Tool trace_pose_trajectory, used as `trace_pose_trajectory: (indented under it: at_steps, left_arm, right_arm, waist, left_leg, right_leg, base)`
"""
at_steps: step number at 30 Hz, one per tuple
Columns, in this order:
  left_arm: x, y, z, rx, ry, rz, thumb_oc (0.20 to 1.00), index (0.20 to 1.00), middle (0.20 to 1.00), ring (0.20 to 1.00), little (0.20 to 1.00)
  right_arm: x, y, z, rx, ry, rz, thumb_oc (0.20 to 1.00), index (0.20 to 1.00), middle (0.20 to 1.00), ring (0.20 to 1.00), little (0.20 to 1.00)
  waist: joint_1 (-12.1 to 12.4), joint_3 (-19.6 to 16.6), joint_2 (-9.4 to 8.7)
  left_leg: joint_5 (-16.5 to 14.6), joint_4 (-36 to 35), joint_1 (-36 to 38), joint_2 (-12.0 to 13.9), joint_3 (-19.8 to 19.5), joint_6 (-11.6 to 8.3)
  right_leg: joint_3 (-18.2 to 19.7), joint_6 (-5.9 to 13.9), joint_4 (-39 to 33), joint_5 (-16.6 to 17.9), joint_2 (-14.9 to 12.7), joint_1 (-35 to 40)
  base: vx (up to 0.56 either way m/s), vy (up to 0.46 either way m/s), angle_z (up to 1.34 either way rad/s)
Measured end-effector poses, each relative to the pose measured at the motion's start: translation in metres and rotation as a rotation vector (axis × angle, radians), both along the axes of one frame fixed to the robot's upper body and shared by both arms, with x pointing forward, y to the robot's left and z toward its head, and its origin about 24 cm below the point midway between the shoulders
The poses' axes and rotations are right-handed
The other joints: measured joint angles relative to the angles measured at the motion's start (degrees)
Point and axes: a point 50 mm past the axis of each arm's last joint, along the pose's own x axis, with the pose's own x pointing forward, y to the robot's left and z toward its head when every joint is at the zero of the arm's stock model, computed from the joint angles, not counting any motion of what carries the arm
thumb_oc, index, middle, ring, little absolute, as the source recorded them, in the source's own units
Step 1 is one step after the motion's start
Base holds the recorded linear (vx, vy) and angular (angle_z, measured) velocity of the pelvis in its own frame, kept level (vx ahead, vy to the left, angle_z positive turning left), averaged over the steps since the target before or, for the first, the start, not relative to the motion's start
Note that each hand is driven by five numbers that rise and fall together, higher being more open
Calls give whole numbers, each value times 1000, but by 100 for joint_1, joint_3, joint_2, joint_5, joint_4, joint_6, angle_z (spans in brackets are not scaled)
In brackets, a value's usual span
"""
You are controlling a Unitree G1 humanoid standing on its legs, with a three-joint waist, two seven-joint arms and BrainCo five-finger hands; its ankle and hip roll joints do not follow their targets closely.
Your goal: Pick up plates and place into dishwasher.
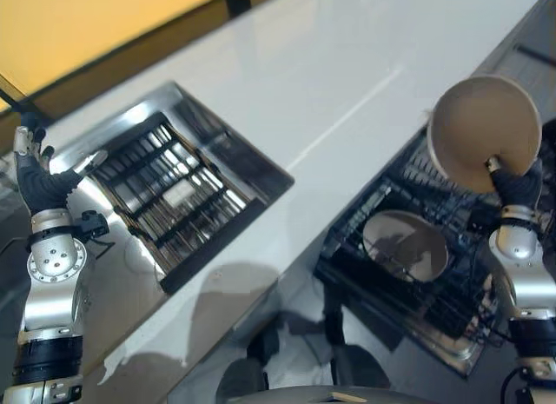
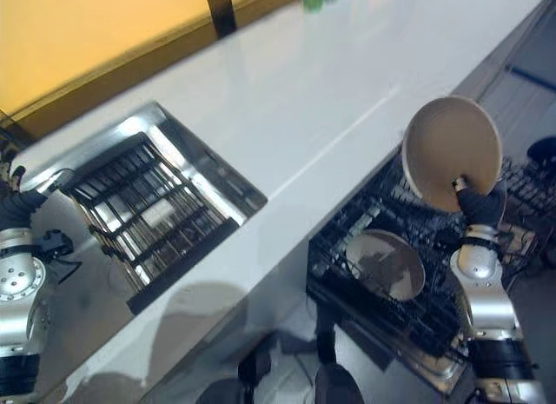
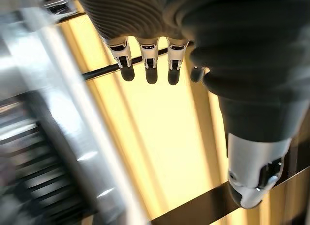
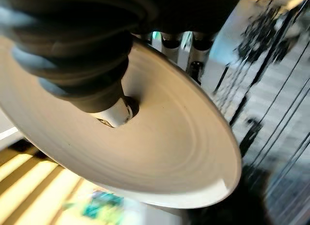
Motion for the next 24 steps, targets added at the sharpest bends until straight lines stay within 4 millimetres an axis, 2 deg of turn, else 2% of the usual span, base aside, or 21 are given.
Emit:
trace_pose_trajectory:
  at_steps: [4, 8, 13, 19, 24]
  left_arm:
    - [4, -4, 3, -22, -31, 14, 1000, 1000, 1000, 1000, 1000]
    - [4, -4, 4, -59, -60, 34, 1000, 1000, 1000, 1000, 1000]
    - [6, -5, 12, -62, -96, 42, 1000, 1000, 1000, 1000, 1000]
    - [6, -4, 16, -53, -121, 46, 1000, 1000, 1000, 1000, 1000]
    - [6, -2, 23, -35, -131, 45, 1000, 1000, 1000, 1000, 1000]
  right_arm:
    - [-2, -12, 5, -107, 13, -77, 200, 200, 200, 200, 200]
    - [-6, -25, 25, -305, 0, -174, 200, 200, 200, 200, 200]
    - [-6, -29, 41, -494, -12, -230, 200, 200, 200, 200, 200]
    - [-4, -34, 53, -627, 14, -224, 200, 200, 200, 200, 200]
    - [0, -38, 56, -644, 65, -184, 200, 200, 200, 200, 200]
  waist:
    - [-43, 326, 240]
    - [-60, 454, 398]
    - [-119, 608, 421]
    - [-169, 749, 458]
    - [-159, 860, 498]
  left_leg:
    - [29, 45, -291, 39, -94, -35]
    - [56, 77, -589, 32, -98, -51]
    - [56, 170, -804, 17, -157, -53]
    - [55, 258, -964, -8, -192, -52]
    - [61, 324, -1086, 19, -252, -59]
  right_leg:
    - [-19, -67, 284, -61, 73, -404]
    - [-32, -115, 633, -140, 92, -877]
    - [-152, -151, 1057, -311, 88, -1272]
    - [-174, -188, 1424, -477, 82, -1578]
    - [-233, -262, 1619, -538, 138, -1741]
  base:
    - [-64, -42, -1]
    - [-52, -65, -6]
    - [-17, -71, -2]
    - [-15, -37, 2]
    - [-12, -85, 3]
